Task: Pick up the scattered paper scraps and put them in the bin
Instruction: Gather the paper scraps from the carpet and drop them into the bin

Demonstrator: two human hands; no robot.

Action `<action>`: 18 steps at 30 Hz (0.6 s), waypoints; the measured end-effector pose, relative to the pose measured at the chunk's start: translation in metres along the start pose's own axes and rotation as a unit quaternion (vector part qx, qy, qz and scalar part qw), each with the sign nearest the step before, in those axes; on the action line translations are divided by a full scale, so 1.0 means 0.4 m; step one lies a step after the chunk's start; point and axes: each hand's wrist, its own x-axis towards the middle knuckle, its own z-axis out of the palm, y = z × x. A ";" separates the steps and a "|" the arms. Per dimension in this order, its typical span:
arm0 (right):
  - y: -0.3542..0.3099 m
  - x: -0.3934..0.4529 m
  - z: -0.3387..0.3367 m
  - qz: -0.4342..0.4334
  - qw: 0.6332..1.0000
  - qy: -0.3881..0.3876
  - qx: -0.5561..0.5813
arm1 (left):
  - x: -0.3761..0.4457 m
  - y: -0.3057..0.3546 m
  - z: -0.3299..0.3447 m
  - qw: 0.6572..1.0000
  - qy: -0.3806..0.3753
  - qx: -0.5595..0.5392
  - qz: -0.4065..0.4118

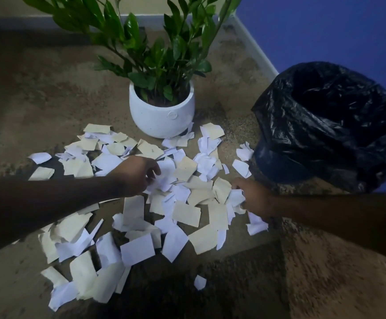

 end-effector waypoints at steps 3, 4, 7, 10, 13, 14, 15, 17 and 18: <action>0.001 0.014 -0.033 -0.030 0.996 0.017 0.076 | 0.005 0.000 -0.005 1.000 0.005 0.001 -0.020; 0.002 0.019 -0.046 -0.042 0.995 0.035 0.088 | 0.006 0.002 -0.008 1.000 0.004 -0.001 -0.024; -0.011 0.034 -0.086 -0.037 0.992 0.095 0.079 | 0.010 0.005 -0.010 0.999 -0.017 0.004 -0.027; -0.028 0.043 -0.110 -0.003 0.980 0.169 0.101 | 0.008 0.002 -0.005 0.994 -0.053 0.095 -0.010; -0.056 0.043 -0.122 -0.041 0.963 0.192 0.184 | 0.006 -0.008 0.015 0.984 -0.093 0.153 -0.006; -0.066 0.045 -0.123 -0.054 0.963 0.186 0.188 | 0.005 -0.013 0.022 0.982 -0.106 0.153 -0.011; -0.076 0.047 -0.121 -0.062 0.964 0.176 0.190 | 0.004 -0.017 0.029 0.982 -0.118 0.150 -0.013; -0.095 0.051 -0.103 -0.066 0.977 0.149 0.137 | -0.003 -0.030 0.046 0.980 -0.131 0.152 -0.013; -0.104 0.049 -0.089 -0.075 0.983 0.129 0.108 | -0.010 -0.036 0.056 0.978 -0.129 0.164 -0.012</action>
